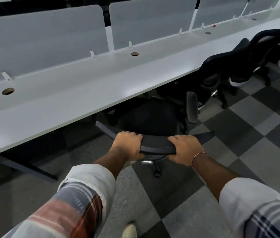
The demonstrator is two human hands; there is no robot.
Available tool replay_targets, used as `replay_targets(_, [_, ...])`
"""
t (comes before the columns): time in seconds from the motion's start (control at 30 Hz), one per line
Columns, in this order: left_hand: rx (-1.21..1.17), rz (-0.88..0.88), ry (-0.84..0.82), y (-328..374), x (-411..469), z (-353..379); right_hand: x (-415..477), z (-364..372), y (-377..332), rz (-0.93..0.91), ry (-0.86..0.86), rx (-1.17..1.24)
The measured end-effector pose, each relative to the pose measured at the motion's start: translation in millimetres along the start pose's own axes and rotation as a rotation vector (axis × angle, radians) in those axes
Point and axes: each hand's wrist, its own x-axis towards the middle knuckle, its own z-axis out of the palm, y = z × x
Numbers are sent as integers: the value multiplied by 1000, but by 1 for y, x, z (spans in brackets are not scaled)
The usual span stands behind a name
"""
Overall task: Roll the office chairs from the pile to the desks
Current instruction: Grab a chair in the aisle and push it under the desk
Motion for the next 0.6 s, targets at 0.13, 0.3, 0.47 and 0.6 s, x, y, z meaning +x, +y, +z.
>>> replay_targets(0.13, [18,-37,-36,7,8,-5,5,4,11,-25,28,7])
replay_targets(0.3, [56,-105,-89,25,-7,-8,-8,8,11,-81,36,13])
replay_targets(0.47, [60,-174,-113,47,-31,-5,-26,8,16,-182,46,3])
replay_targets(0.6, [39,-256,-119,64,-64,0,-45,6,9,-258,44,-2])
